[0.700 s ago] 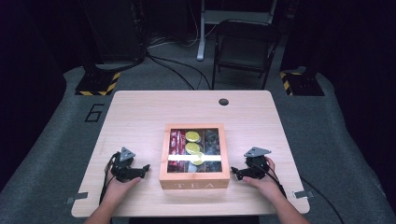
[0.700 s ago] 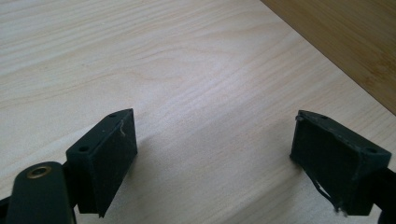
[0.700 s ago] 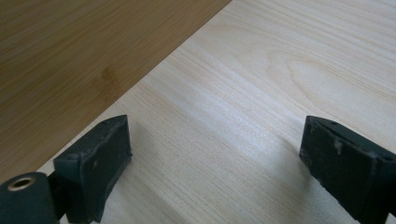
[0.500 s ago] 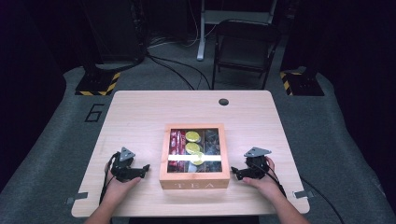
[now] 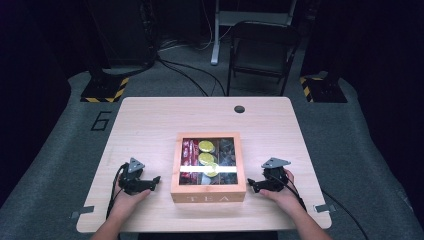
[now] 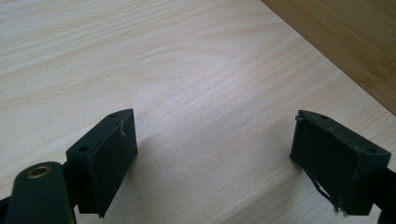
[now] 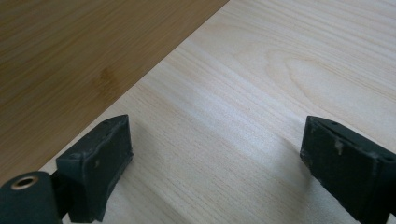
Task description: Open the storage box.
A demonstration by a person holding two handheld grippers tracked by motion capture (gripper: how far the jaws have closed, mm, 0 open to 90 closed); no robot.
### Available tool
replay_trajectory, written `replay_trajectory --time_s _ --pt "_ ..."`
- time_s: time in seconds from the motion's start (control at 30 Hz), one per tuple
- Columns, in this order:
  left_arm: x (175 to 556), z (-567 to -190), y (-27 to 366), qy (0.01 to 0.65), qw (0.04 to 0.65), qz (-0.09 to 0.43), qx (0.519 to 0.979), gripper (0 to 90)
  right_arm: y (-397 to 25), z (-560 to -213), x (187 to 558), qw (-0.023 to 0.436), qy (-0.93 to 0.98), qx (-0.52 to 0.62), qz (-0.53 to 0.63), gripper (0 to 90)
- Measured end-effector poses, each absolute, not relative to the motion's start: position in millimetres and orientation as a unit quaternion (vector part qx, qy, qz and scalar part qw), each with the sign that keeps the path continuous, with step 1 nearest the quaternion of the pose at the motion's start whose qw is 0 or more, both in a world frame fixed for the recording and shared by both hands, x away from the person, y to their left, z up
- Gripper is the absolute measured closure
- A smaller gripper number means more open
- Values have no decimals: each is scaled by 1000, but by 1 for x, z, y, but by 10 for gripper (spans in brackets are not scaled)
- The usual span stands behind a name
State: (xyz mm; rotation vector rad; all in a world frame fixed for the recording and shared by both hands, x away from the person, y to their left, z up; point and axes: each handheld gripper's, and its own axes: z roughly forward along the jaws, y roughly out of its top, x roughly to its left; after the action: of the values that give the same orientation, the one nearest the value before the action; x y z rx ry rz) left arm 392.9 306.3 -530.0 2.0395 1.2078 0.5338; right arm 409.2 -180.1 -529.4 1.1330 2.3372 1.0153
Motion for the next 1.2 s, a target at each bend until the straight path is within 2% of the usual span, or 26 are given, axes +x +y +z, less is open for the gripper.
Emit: replay_trajectory --time_s 0.17,0.33,0.43,0.53,0.67,0.83,1.2 --pt "393 -530 306 467 348 207 786 145 -180 -529 409 177 825 402 356 105" --pt "391 -529 305 468 348 206 785 164 -180 -525 407 174 827 405 350 204" --pt "390 -527 305 468 345 203 788 226 -180 -522 407 169 829 407 345 272" --pt "389 -526 304 467 346 205 788 295 -180 -521 406 164 830 409 343 299" --pt "387 -519 305 472 350 194 786 342 -183 -516 405 171 834 398 342 349" --pt "385 -512 305 476 365 195 776 403 -187 -508 402 173 828 406 347 374" --pt "383 -506 302 464 357 192 788 433 -186 -501 395 184 829 399 346 387"
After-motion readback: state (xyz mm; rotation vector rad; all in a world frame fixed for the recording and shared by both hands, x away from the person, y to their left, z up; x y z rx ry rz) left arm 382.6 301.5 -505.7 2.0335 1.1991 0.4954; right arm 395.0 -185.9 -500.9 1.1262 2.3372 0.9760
